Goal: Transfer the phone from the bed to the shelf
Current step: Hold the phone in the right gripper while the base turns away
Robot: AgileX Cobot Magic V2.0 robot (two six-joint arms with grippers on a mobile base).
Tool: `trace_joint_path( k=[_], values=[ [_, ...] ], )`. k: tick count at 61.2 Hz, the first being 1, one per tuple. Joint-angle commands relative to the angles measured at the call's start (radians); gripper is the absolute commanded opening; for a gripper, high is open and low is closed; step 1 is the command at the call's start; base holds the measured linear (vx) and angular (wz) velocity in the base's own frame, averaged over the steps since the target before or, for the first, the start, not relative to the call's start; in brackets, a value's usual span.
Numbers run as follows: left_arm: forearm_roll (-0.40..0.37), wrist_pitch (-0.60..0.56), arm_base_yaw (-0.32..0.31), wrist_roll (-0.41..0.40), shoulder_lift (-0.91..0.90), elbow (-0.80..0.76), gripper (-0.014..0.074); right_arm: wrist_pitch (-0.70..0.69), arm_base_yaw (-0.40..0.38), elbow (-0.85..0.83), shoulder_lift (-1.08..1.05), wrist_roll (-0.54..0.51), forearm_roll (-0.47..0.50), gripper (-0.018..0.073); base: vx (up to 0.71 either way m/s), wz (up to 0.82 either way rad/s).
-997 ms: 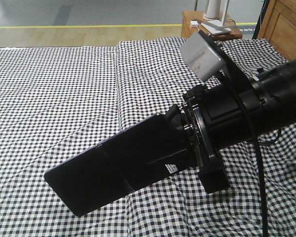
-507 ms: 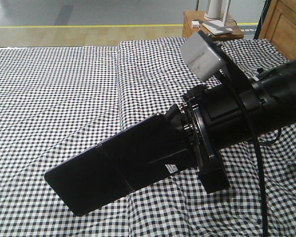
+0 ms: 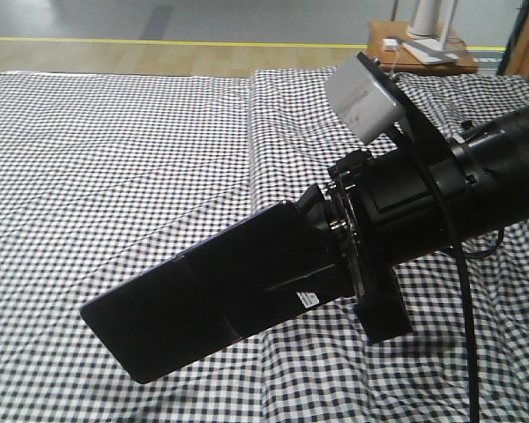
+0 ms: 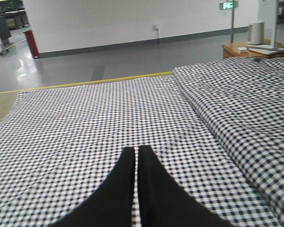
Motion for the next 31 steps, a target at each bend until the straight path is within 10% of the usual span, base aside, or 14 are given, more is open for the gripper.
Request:
trace_joint_path(
  k=[1, 31],
  values=[
    [-0.009, -0.071, 0.001, -0.006, -0.004, -0.023, 0.0001, 0.056, -0.001, -0.025, -0.031, -0.002, 0.099, -0.0003, -0.09, 0.30],
    [-0.009, -0.071, 0.001, -0.006, -0.004, -0.023, 0.0001, 0.056, -0.001, -0.025, -0.031, -0.002, 0.100, -0.0003, -0.10, 0.41]
  ],
)
